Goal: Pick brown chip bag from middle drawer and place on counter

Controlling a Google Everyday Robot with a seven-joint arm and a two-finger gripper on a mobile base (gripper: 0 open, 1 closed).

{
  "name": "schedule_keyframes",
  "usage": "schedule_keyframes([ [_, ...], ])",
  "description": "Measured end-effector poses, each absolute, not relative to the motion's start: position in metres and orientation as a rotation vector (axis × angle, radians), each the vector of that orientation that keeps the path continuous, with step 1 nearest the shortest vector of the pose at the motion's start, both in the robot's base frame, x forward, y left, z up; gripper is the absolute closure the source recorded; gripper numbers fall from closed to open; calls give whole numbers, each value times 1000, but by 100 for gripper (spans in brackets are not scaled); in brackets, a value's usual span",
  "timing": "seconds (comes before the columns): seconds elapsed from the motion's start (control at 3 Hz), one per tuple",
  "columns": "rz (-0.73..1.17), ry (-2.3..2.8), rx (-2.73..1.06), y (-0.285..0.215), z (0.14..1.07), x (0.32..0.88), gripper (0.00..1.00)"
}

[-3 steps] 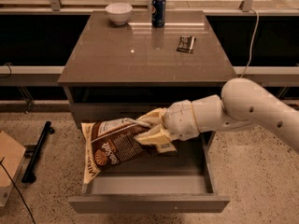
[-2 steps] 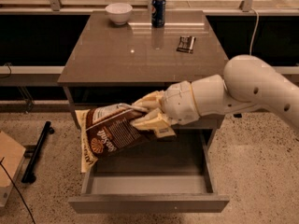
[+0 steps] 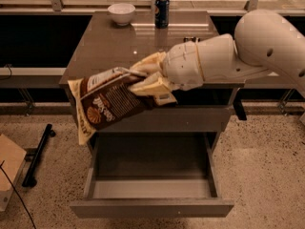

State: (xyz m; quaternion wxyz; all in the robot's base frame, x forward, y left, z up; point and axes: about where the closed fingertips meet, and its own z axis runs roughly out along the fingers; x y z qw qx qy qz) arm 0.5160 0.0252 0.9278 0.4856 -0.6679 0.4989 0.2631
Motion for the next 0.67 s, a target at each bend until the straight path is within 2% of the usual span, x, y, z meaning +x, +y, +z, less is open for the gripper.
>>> schedule_keyframes([
  [0.67, 537, 1205, -1480, 18, 970, 576, 100],
])
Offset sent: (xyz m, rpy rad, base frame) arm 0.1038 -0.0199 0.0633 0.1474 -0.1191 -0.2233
